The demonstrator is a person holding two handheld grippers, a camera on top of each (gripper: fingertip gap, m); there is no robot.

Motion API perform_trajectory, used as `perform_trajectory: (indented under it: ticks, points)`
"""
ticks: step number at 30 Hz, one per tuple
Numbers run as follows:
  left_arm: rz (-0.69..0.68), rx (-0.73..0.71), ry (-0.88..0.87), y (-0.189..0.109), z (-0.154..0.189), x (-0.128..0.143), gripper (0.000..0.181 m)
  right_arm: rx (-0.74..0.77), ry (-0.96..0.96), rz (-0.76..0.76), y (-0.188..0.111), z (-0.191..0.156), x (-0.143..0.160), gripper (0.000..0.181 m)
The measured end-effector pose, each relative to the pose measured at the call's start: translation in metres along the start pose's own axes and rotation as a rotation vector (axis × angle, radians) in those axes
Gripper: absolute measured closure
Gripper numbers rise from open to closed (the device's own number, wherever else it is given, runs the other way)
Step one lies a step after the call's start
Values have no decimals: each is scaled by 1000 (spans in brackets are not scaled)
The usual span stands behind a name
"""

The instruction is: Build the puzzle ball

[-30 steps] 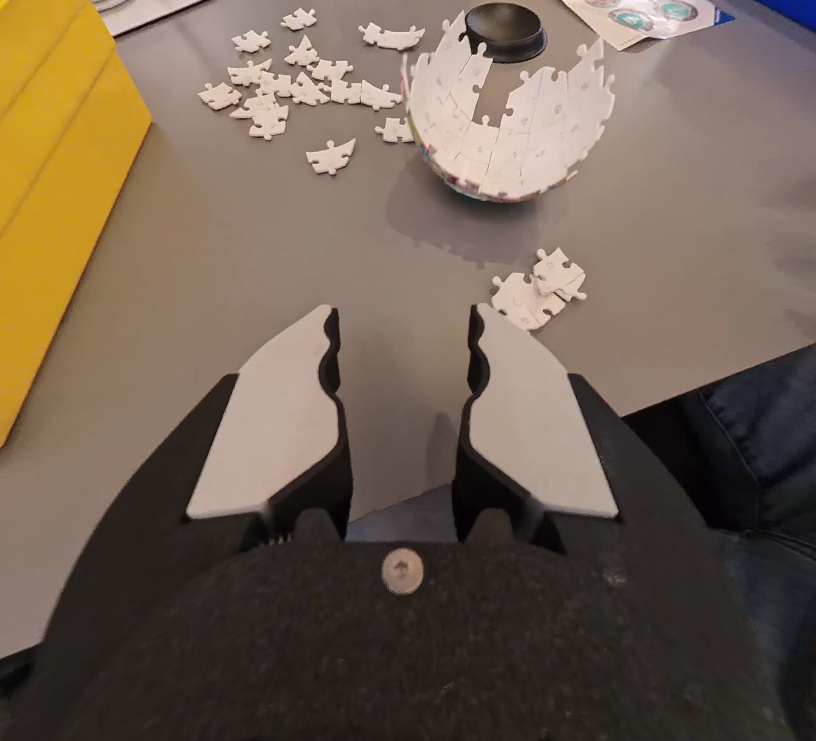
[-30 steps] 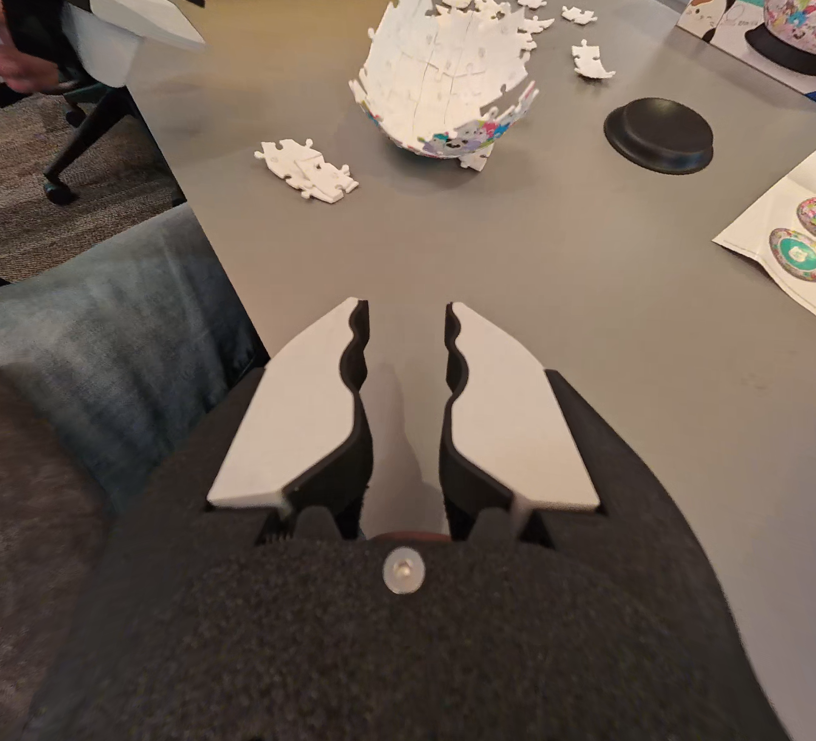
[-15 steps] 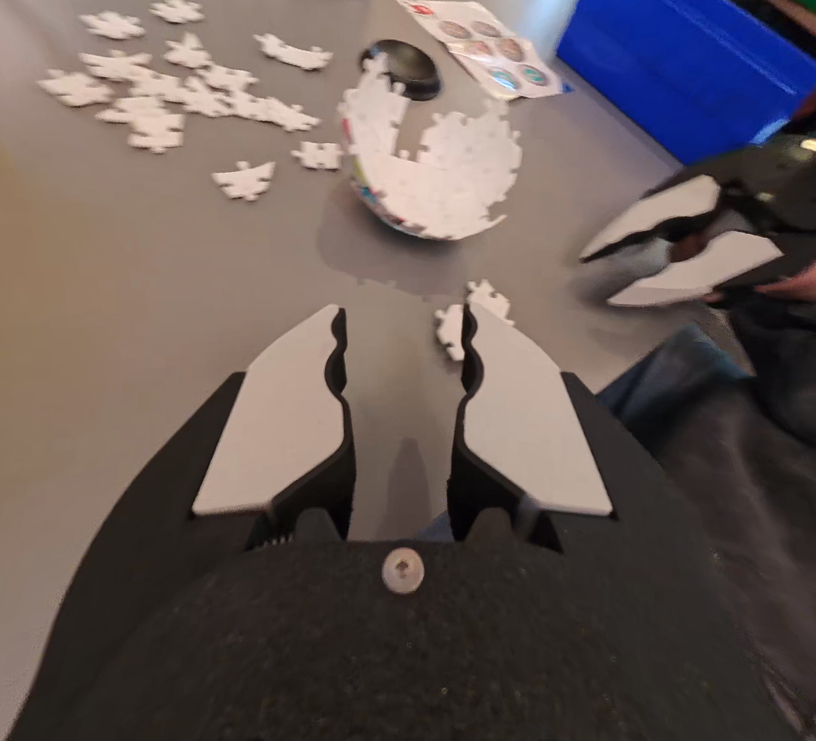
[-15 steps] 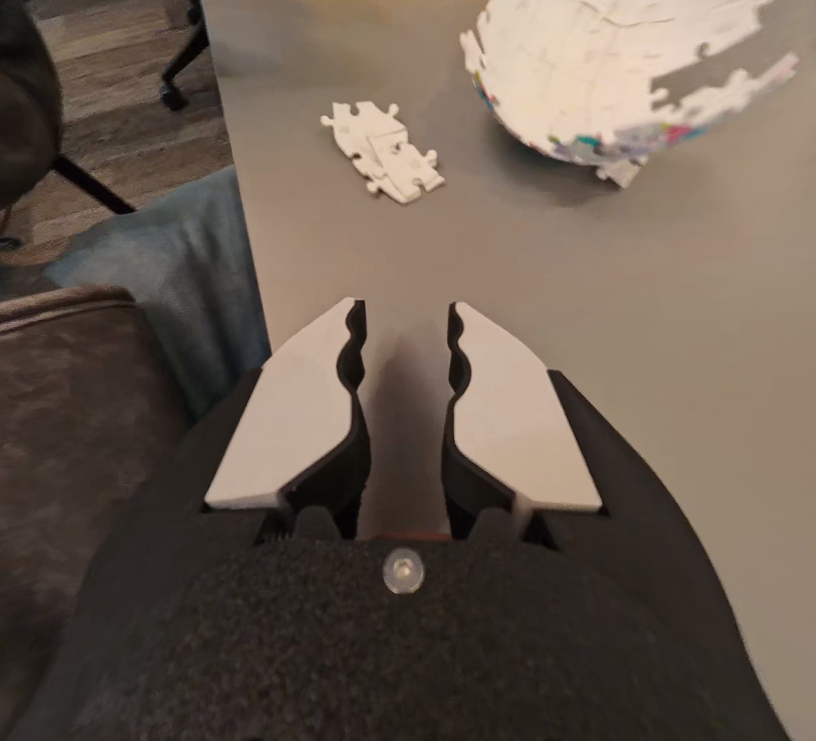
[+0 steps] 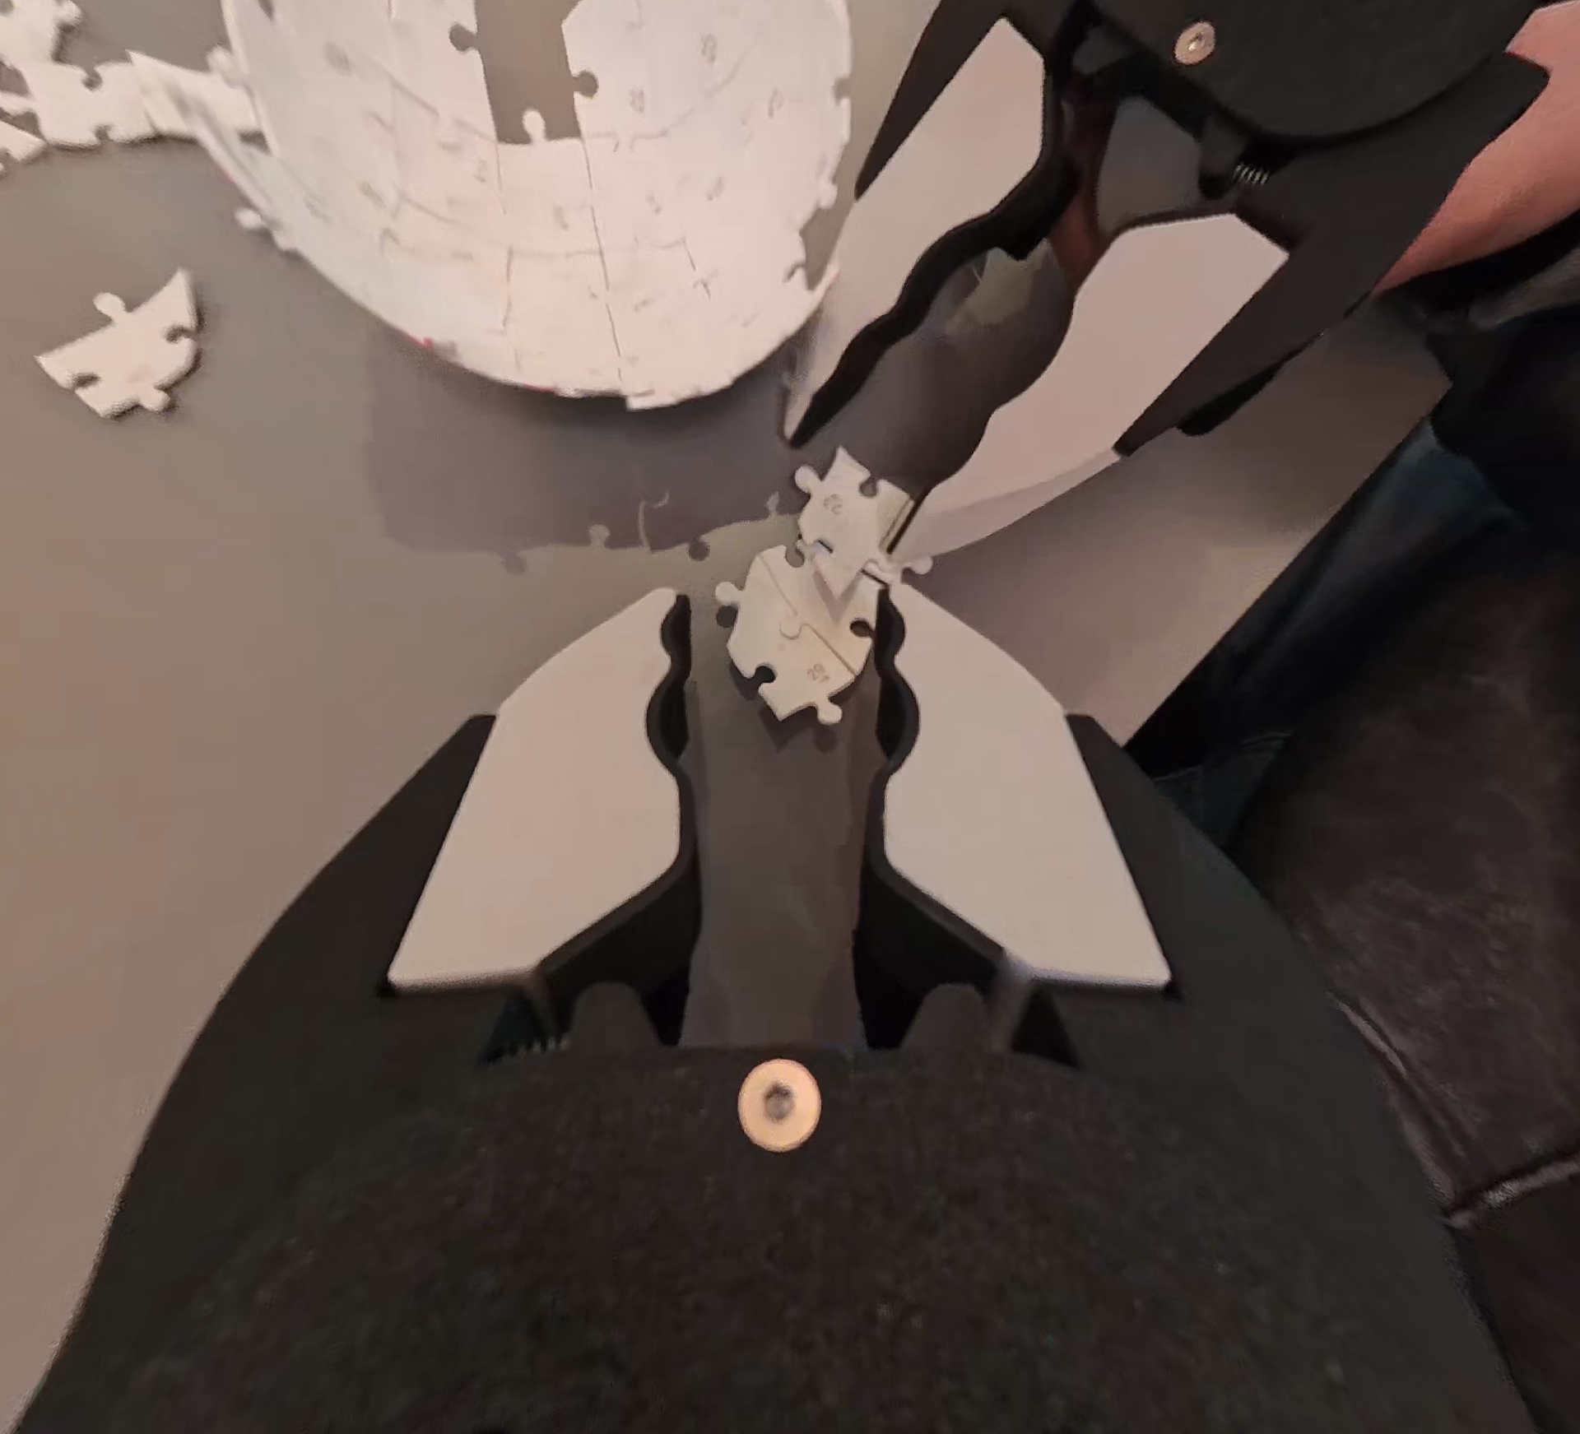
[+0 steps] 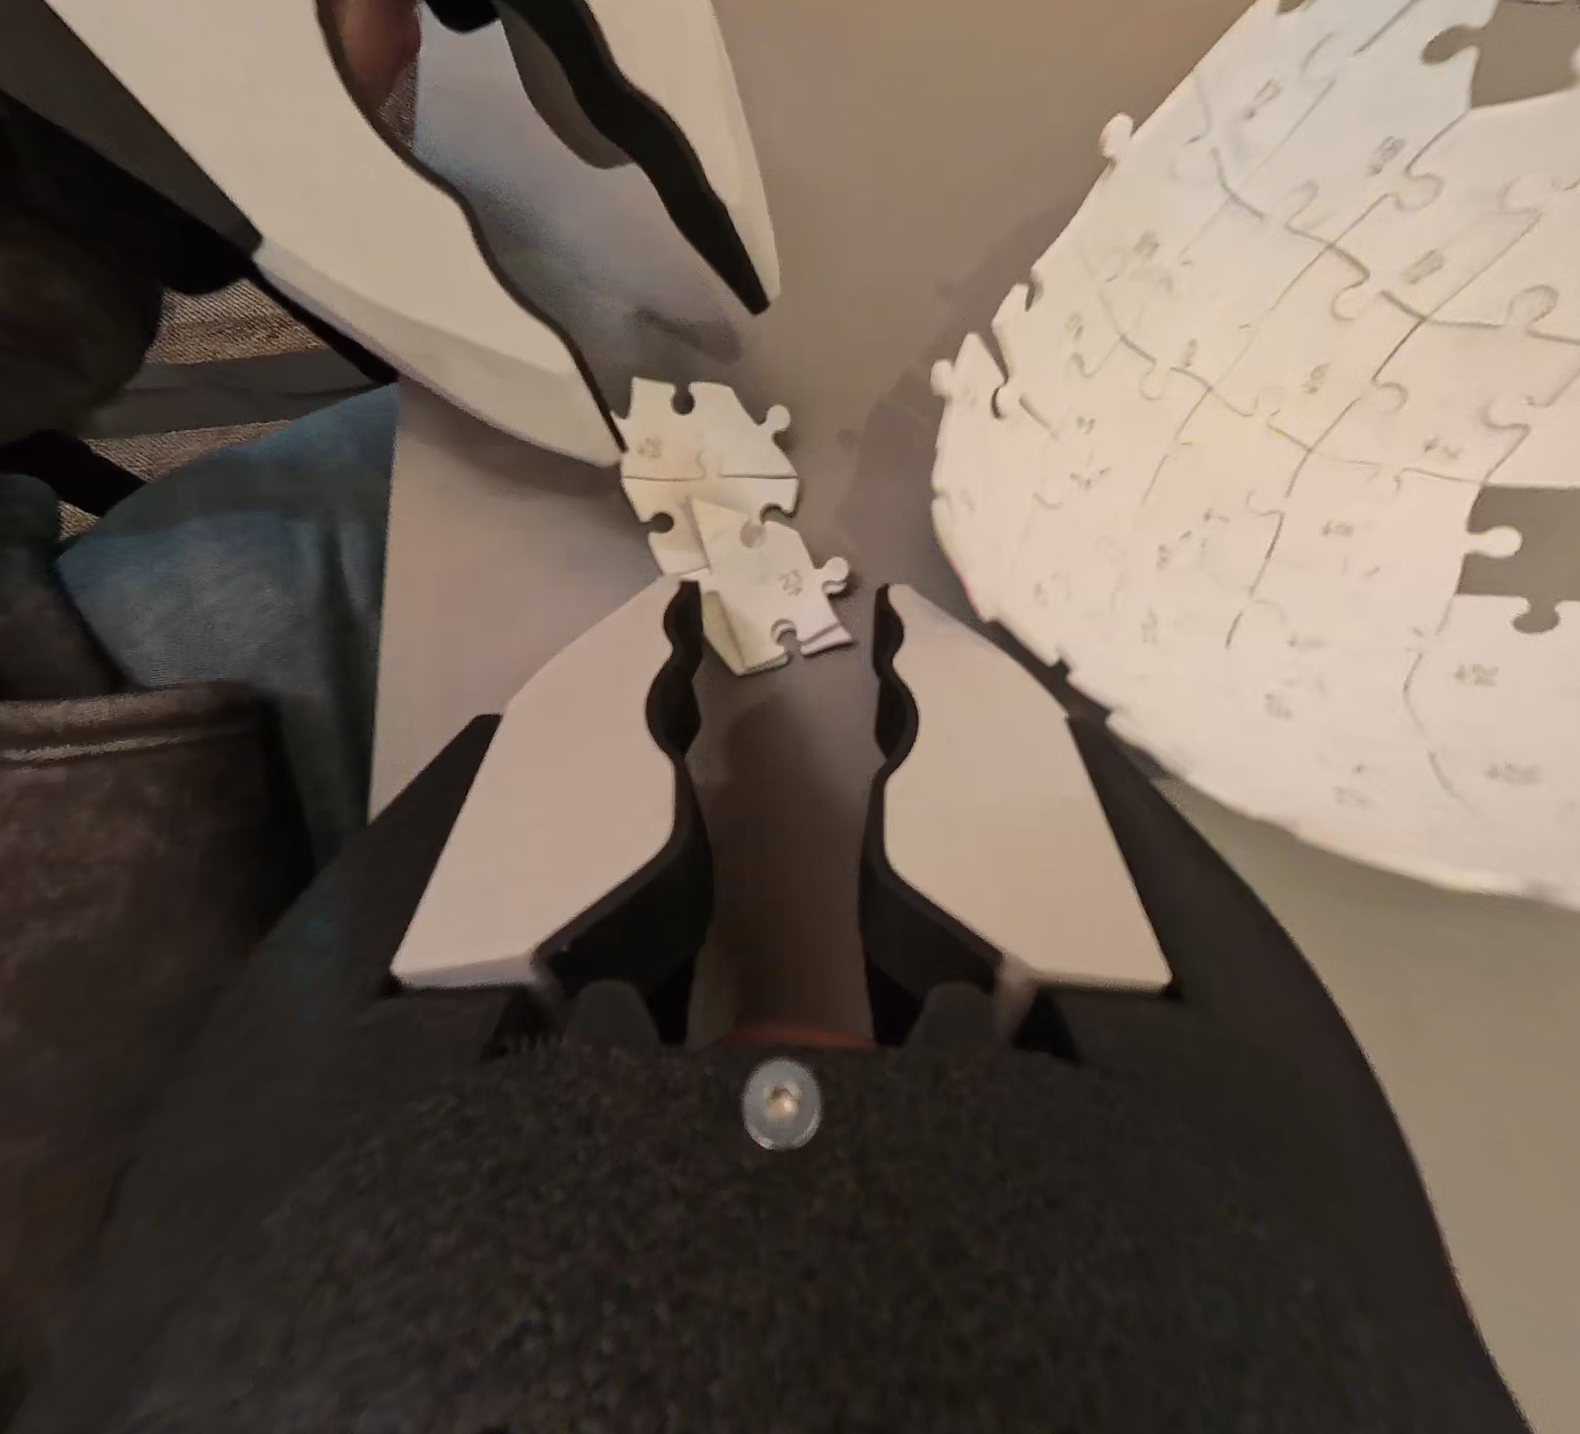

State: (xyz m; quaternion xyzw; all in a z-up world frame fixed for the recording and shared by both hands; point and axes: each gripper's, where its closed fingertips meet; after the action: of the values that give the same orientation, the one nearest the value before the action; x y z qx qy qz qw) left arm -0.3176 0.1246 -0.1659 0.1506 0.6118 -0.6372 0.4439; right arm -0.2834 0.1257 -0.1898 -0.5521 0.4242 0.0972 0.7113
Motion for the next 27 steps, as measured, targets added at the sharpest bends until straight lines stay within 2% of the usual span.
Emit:
perform_trajectory:
  ticks: [5, 8, 13, 23, 27]
  points:
    - [-44, 80, -38, 11, 3, 10, 141, -13, -5, -9, 6, 0, -3, 144]
    - [-65, 70, -28, 14, 2, 14, 141, -7, 0, -9, 7, -2, -5, 159]
    - [-47, 66, -44, 11, -1, 13, 144, 6, 8, 24, 4, -2, -10, 170]
    - [41, 121, -13, 5, 12, -5, 158, -17, 89, 73, -6, 3, -12, 175]
    - [-21, 117, 9, 15, 15, 2, 160, -46, 127, 97, -11, 0, -12, 176]
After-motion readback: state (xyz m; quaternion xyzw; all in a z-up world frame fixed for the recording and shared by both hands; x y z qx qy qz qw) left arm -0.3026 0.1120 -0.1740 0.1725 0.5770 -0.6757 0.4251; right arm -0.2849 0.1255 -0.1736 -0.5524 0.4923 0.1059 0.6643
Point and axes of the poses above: each gripper's, where its closed fingertips meet, y out along the fingers, x out of its underside, z = x × y across the jaws, and after that the axes turned 9 degrees about x, right-handed
